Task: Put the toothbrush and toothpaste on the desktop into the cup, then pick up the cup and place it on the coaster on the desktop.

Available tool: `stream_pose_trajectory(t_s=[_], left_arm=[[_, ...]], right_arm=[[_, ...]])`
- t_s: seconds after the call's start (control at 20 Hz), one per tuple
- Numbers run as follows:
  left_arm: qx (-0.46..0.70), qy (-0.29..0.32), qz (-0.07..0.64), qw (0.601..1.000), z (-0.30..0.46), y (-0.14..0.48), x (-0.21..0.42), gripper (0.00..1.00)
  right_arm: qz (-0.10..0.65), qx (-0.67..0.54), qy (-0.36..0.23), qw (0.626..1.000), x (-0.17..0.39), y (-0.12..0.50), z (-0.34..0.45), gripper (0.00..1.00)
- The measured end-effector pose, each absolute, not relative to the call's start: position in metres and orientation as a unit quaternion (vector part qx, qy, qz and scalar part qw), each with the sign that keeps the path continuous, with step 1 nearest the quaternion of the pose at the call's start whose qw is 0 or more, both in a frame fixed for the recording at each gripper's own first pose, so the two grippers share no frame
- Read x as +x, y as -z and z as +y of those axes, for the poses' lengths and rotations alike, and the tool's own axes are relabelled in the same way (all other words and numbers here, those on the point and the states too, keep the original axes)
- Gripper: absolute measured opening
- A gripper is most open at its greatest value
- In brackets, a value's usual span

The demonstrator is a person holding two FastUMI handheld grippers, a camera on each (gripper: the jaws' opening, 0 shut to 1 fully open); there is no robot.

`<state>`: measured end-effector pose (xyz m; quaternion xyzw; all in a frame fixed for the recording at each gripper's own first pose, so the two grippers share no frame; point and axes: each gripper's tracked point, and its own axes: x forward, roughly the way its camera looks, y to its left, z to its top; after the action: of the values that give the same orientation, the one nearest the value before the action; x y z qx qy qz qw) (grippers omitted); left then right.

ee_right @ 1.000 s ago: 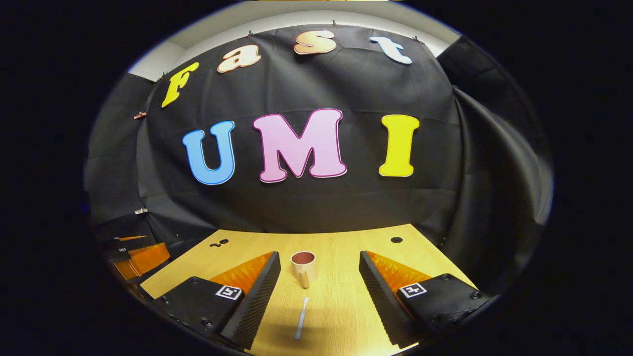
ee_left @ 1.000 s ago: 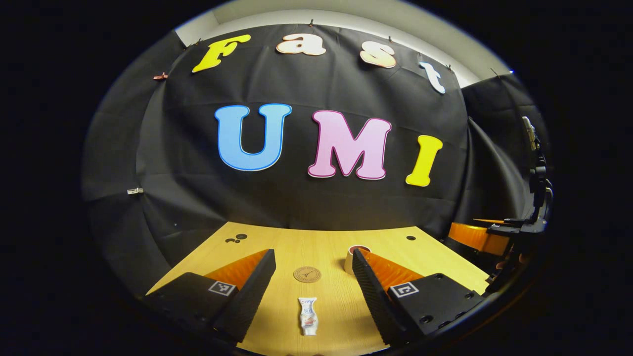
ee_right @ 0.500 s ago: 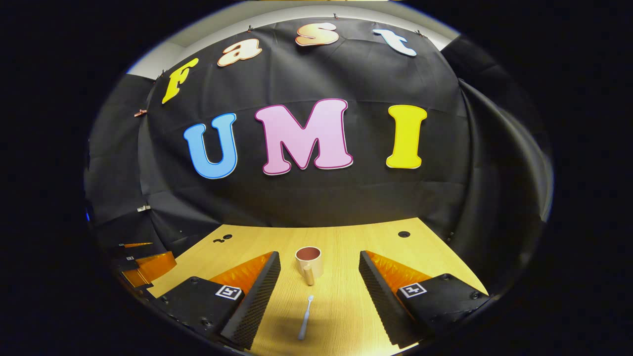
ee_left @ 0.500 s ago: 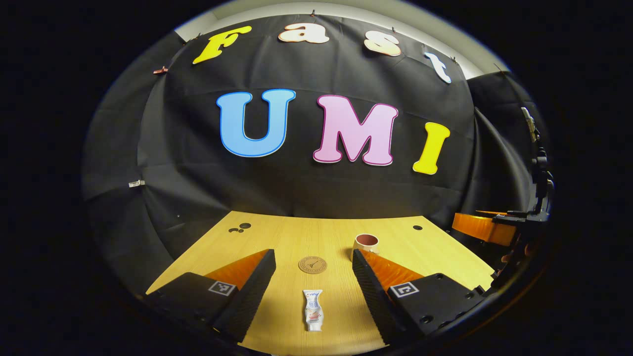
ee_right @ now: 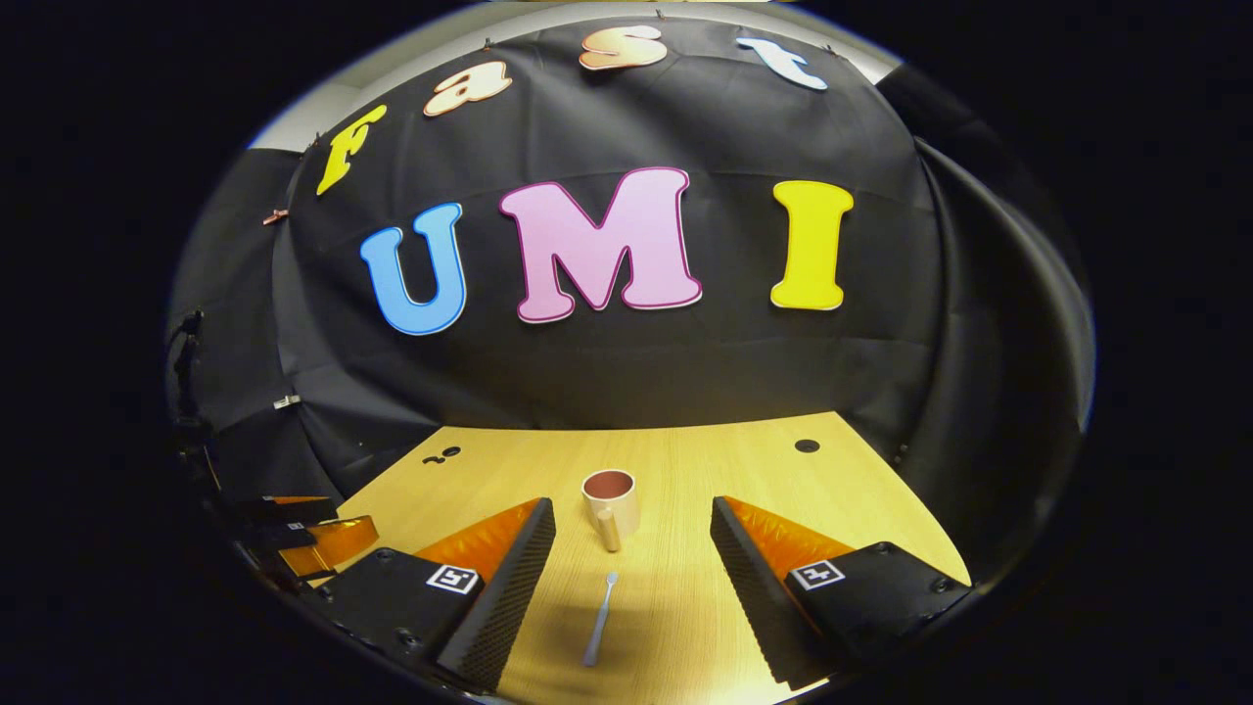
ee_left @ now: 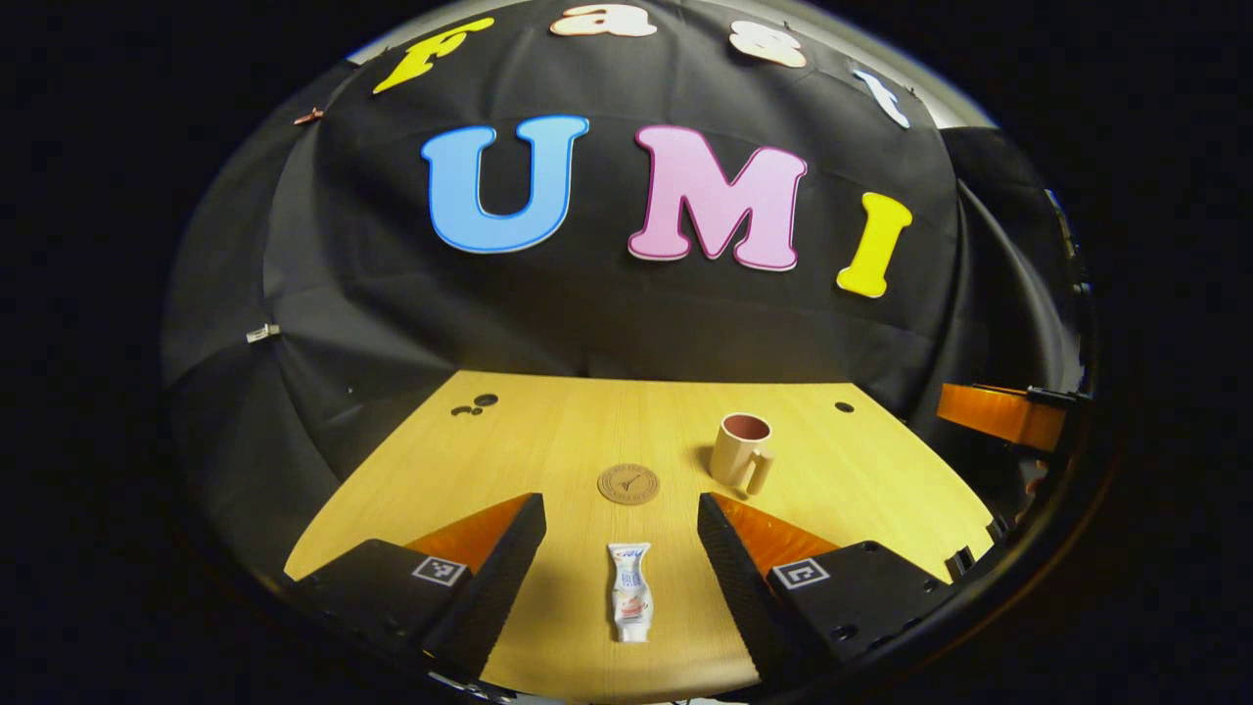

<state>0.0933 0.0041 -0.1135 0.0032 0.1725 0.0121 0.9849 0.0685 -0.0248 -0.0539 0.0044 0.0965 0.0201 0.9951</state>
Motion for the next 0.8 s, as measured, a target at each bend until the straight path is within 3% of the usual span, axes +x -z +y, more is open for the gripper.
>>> stream_pose_trajectory(t_s=[0.8], left_arm=[[0.008, -0.029, 0.409, 0.912, 0.009, 0.276, 0.154, 0.93]], right_arm=[[0.203, 0.021, -0.016, 0.979, 0.084, 0.116, -0.078, 0.99]])
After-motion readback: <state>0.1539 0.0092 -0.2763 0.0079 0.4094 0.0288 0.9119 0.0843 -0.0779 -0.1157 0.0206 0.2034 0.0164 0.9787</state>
